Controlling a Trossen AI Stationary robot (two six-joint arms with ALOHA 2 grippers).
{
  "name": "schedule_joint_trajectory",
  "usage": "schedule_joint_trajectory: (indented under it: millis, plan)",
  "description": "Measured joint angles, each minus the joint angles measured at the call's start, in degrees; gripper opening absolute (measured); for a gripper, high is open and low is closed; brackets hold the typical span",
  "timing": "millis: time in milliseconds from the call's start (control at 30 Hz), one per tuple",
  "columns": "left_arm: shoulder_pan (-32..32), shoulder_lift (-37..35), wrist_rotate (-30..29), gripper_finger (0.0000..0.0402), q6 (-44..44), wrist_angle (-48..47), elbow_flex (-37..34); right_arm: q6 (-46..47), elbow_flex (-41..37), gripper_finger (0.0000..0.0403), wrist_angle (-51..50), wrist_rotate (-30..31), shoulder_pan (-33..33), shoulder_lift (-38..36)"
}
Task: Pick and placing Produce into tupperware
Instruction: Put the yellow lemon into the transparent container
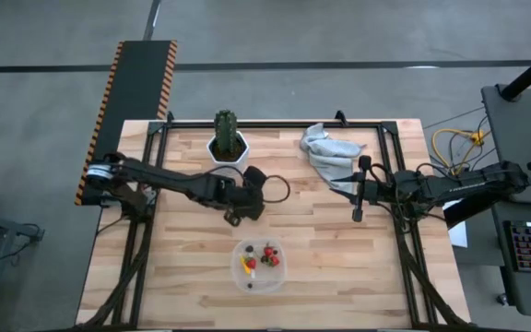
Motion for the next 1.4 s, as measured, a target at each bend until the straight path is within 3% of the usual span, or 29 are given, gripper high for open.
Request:
schedule_joint_trajectory:
  millis: [167,267,600,1033,1400]
  plan:
    - [1.61,-0.41,12.65,0.024,-15.64,-3.44,5.01,0.1,0.0,0.01,0.0,-0.04,0.0,0.0]
    - [1.92,-0.33,18.53,0.024,-18.85,-4.34,4.84,0.14,0.0,0.01,0.0,-0.09,0.0,0.0]
    - [2.17,5.01,17.75,0.024,-26.86,-6.79,4.79,0.07,0.0,0.01,0.17,-0.11,0.02,-0.04]
    - [2.14,8.33,17.77,0.024,-27.21,-7.45,6.13,-0.1,0.0,0.01,0.07,-0.11,0.01,-0.04]
    - [3.06,10.16,17.71,0.024,-37.16,-7.69,6.28,-0.13,0.0,0.01,0.04,-0.11,0.0,-0.04]
